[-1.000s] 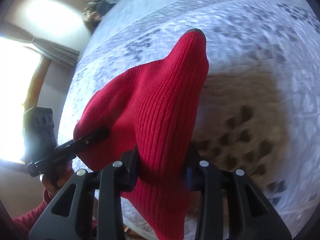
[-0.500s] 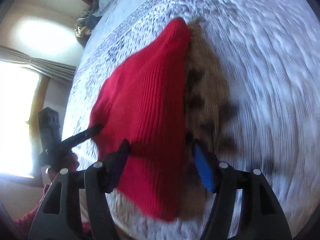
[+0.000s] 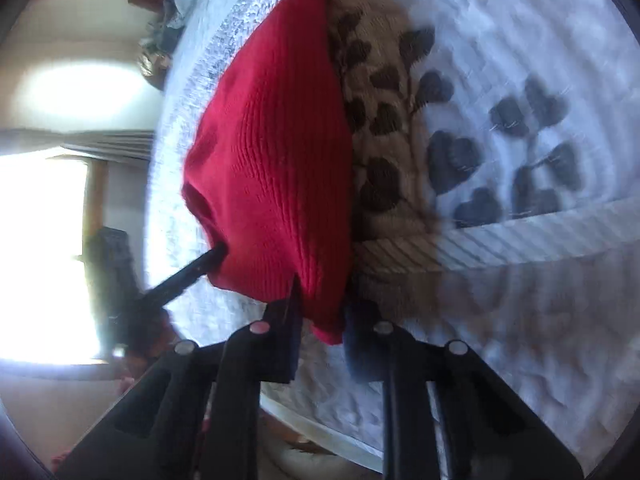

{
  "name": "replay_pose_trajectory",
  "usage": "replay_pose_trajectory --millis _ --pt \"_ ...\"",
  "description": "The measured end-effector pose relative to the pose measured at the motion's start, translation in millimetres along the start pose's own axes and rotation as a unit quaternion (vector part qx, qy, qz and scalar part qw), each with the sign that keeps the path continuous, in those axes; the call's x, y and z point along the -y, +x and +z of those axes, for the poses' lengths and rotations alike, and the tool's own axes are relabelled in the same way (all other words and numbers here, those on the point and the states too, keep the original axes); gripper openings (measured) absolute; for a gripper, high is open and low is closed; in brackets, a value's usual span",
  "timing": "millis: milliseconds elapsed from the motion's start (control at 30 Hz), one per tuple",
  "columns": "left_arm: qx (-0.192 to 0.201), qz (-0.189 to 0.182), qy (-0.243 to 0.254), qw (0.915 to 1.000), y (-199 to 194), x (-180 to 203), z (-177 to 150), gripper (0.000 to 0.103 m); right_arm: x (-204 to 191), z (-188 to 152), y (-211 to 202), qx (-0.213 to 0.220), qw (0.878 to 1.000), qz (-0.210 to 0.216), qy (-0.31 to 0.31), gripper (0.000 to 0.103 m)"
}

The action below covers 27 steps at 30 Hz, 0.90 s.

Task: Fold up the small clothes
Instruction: 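Release the sweater with both grippers and pull back from it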

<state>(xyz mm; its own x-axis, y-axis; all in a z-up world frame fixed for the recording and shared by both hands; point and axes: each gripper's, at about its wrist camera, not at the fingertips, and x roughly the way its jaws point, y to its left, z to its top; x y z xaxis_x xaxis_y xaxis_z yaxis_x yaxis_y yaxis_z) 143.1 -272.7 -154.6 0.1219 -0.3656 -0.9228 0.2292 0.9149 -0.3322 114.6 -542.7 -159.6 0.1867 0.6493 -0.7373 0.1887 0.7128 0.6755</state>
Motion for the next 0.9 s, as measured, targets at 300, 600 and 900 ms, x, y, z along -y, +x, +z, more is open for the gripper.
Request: replay_pose_trajectory --millis 300,600,900 --pt "0.025 0.012 0.023 0.9994 7 6 -9 0.04 -33 1 24 0.019 0.993 -0.108 -0.051 0.022" --pt "0.052 0.093 0.016 0.9942 -39 2 -43 0.067 -68 -55 -23 0.125 0.958 -0.238 -0.095 0.064" --pt "0.075 0.124 0.005 0.9894 -84 11 -84 0.071 -99 -104 -29 0.151 0.94 -0.293 -0.088 0.09"
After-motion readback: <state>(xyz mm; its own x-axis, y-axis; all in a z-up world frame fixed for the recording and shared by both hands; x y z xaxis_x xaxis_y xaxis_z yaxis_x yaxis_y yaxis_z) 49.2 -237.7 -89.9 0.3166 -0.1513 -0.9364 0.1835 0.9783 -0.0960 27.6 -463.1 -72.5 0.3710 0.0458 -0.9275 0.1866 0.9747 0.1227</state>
